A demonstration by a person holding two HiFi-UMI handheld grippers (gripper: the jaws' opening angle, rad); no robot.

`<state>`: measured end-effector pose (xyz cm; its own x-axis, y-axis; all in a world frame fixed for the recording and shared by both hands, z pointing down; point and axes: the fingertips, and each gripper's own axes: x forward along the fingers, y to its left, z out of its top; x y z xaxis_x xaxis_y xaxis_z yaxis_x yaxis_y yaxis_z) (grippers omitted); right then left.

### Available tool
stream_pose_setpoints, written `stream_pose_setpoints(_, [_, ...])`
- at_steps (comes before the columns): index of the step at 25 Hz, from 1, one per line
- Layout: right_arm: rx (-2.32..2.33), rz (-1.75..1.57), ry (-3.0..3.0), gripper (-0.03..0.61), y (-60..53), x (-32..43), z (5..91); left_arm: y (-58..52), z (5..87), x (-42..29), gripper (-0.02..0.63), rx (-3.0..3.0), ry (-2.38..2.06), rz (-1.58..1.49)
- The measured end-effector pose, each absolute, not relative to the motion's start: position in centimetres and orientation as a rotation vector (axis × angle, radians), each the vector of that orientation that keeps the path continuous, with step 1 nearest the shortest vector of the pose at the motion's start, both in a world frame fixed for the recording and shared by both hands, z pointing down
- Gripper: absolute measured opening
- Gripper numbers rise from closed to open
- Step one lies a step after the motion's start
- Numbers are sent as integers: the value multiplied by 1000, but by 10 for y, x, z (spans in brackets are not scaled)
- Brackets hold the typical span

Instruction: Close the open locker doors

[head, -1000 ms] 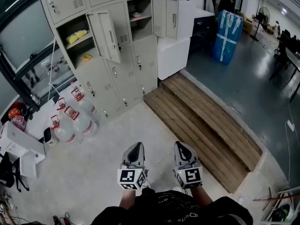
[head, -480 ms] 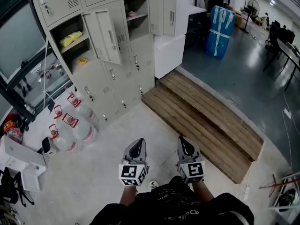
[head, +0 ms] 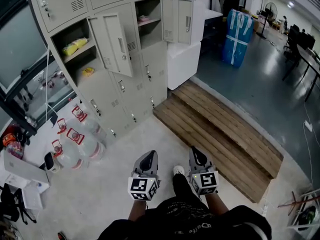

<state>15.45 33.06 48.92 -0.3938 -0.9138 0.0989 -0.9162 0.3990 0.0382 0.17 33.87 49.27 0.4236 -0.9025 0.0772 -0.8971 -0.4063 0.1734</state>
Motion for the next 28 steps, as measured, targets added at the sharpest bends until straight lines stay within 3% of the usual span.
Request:
stream_pose_setpoints(9, [1597,93,-2561,6,185,160,505,221,509,4,8,2392,-1638,-6])
stream_pose_setpoints(17, [1580,129,-2580,6,58,203,488,97,489,59,8,2432,-1596,-27])
stream_pose_setpoints(28, [1502,204,-2586,8,-44,231,496,3,489,79,8,2397,-1654,-35])
